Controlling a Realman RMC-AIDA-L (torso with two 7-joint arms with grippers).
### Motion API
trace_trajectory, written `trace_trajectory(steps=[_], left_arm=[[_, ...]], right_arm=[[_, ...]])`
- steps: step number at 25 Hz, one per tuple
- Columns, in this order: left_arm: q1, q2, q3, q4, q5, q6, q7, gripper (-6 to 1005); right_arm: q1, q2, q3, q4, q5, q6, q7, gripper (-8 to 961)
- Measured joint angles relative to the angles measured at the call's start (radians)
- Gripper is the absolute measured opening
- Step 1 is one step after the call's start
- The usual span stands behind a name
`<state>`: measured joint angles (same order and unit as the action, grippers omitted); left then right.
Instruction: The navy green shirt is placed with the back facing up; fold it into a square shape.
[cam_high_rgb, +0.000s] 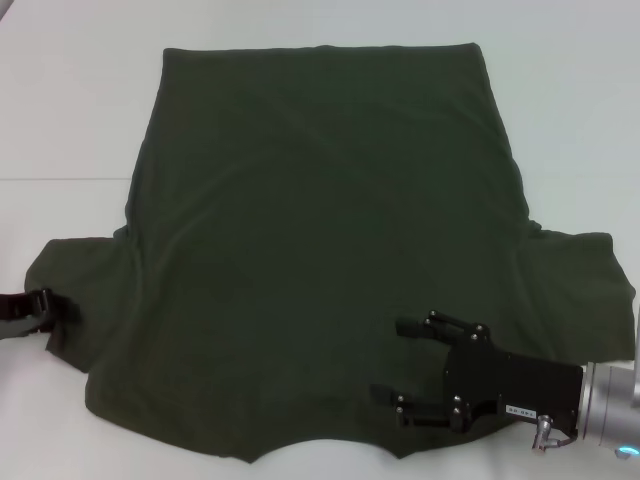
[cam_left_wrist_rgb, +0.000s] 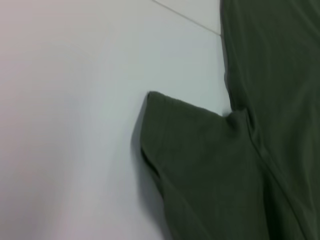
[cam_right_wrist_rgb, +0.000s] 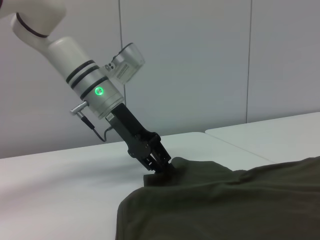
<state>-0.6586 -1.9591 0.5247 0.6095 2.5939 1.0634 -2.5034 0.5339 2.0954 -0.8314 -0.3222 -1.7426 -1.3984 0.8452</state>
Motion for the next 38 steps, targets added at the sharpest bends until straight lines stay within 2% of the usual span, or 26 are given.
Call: trace_trajectory(steps=[1, 11, 14, 38], left_arm=[[-0.001, -0.001, 0.0, 0.002, 0.0, -0.003, 0.001, 630], [-0.001, -0.003, 0.015, 0.009, 0.0, -0.014, 0.003, 146], [-0.002, -0.003, 0.024, 0.009, 0.0, -0.014, 0.003, 49], [-0.002, -0.006, 0.024, 0.026, -0.009, -0.011, -0.006, 73]], right_arm=[[0.0, 0.0, 0.0, 0.0, 0.0, -0.001, 0.0, 928], [-0.001, 0.0, 0.0, 0.0, 0.0, -0.001, 0.0, 928], [-0.001, 0.0, 0.0, 0.0, 0.0, -0.001, 0.0, 928], [-0.002, 0.002, 0.002, -0.009, 0.0, -0.001, 0.0, 927]])
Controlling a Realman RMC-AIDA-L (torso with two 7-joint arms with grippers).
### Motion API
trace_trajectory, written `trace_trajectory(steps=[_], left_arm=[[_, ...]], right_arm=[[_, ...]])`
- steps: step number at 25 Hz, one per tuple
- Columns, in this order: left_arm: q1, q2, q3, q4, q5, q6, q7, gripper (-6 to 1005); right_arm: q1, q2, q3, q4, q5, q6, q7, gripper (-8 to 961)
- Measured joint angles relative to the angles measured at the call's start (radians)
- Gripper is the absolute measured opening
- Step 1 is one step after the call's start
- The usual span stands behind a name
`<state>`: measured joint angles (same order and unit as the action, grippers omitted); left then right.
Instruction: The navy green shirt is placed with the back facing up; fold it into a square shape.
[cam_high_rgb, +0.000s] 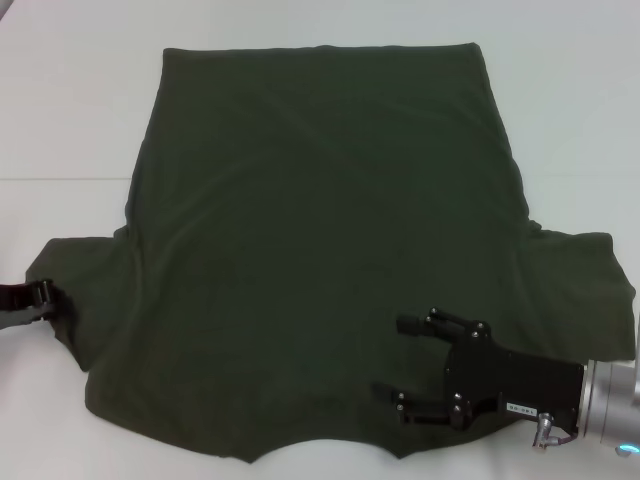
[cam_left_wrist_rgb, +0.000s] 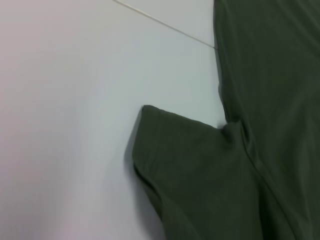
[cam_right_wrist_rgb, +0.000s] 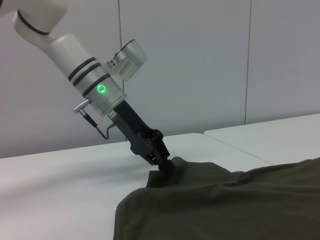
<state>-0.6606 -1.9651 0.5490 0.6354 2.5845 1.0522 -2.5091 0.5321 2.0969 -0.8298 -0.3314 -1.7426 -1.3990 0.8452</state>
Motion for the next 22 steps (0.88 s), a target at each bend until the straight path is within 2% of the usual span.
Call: trace_trajectory(steps=[4, 6, 16, 22], left_arm=[[0.0, -0.003, -0.001, 0.0, 0.004, -0.006, -0.001, 85], [-0.001, -0.003, -0.001, 0.0, 0.005, -0.01, -0.001, 288], [0.003, -0.004, 0.002, 0.0, 0.011, -0.012, -0.002, 386], [-0.008, -0.004, 0.013, 0.0, 0.064, -0.007, -0.022, 445]], right_arm=[[0.0, 0.0, 0.0, 0.0, 0.0, 0.0, 0.0, 927], [-0.001, 0.0, 0.0, 0.0, 0.0, 0.0, 0.0, 927], [0.0, 0.0, 0.0, 0.0, 0.0, 0.0, 0.0, 927], [0.0, 0.0, 0.0, 0.0, 0.0, 0.0, 0.0, 927]])
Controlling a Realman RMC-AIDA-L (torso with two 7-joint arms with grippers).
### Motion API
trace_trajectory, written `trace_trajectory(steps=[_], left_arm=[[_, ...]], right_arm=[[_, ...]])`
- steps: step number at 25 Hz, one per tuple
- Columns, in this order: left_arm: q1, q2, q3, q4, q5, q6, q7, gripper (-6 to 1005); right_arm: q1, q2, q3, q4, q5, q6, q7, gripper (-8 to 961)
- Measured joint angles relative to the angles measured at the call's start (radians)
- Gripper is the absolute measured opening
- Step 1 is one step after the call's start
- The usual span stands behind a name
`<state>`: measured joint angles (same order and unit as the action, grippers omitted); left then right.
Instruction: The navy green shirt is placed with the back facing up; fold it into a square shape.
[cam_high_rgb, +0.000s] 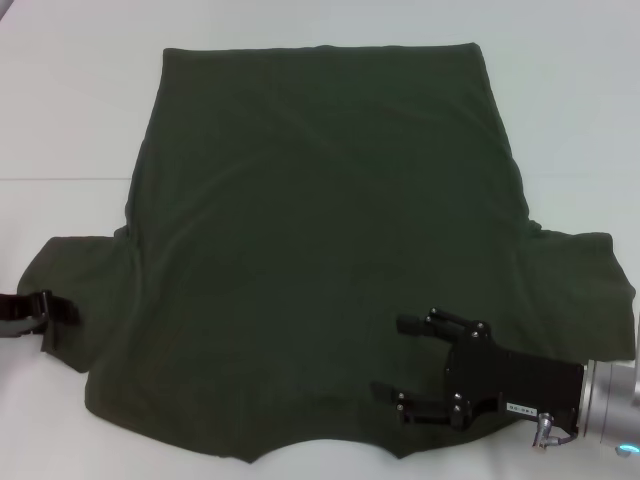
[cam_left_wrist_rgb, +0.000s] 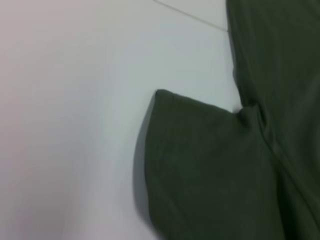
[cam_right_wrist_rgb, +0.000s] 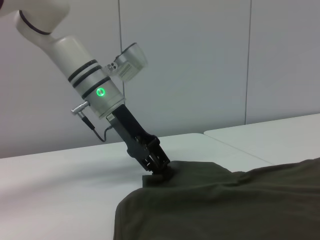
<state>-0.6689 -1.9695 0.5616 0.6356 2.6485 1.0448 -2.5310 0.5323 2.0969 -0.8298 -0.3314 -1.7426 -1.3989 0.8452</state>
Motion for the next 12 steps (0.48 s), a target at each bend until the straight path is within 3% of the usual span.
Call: trace_trajectory(steps=[12], left_arm=[[0.0, -0.006, 0.02, 0.003, 0.006, -0.002, -0.017, 446]], right_arm=[[-0.002, 0.0, 0.0, 0.0, 0.0, -0.001, 0.0, 928]])
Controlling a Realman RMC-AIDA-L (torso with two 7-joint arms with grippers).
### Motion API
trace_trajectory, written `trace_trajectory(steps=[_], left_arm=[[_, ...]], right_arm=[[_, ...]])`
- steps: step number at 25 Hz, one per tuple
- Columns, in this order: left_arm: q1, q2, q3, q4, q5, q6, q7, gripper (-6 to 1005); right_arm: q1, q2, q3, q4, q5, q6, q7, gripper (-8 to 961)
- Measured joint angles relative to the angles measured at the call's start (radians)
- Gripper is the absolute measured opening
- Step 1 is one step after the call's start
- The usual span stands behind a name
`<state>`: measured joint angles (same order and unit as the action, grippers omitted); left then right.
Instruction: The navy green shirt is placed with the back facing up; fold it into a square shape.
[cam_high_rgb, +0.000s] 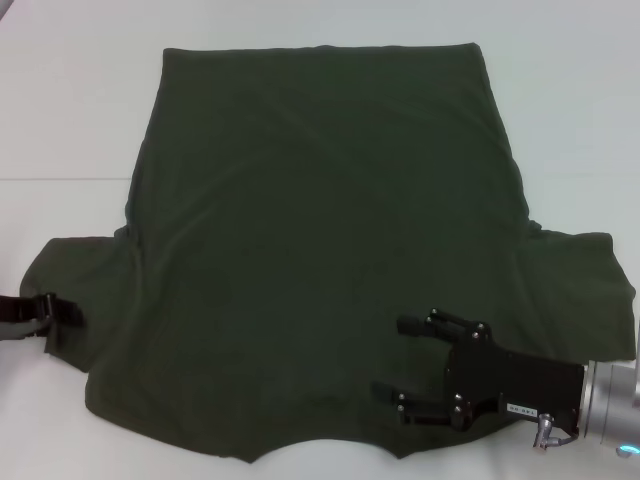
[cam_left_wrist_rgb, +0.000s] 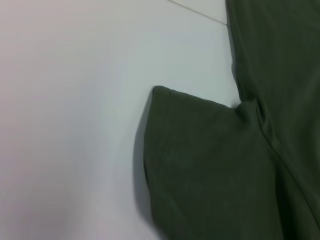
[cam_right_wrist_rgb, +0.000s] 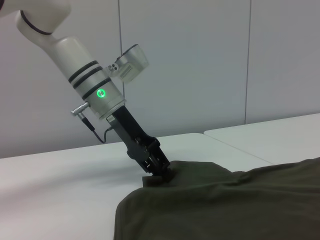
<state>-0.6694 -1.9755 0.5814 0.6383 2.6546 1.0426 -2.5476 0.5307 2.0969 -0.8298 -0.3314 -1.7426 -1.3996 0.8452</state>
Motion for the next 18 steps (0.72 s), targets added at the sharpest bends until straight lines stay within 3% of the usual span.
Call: trace_trajectory(steps=[7, 13, 18], left_arm=[[0.001, -0.003, 0.0, 0.008, 0.001, -0.001, -0.001, 436], [0.01, -0.018, 0.02, 0.06, 0.005, -0.003, -0.002, 424], [0.005, -0.017, 0.024, 0.055, 0.012, -0.004, -0.003, 266]], right_arm=[[-0.002, 0.0, 0.0, 0.0, 0.0, 0.0, 0.0, 927], [-0.002, 0.0, 0.0, 0.0, 0.0, -0.001, 0.0, 927], [-0.001, 0.0, 0.0, 0.0, 0.0, -0.001, 0.0, 927]])
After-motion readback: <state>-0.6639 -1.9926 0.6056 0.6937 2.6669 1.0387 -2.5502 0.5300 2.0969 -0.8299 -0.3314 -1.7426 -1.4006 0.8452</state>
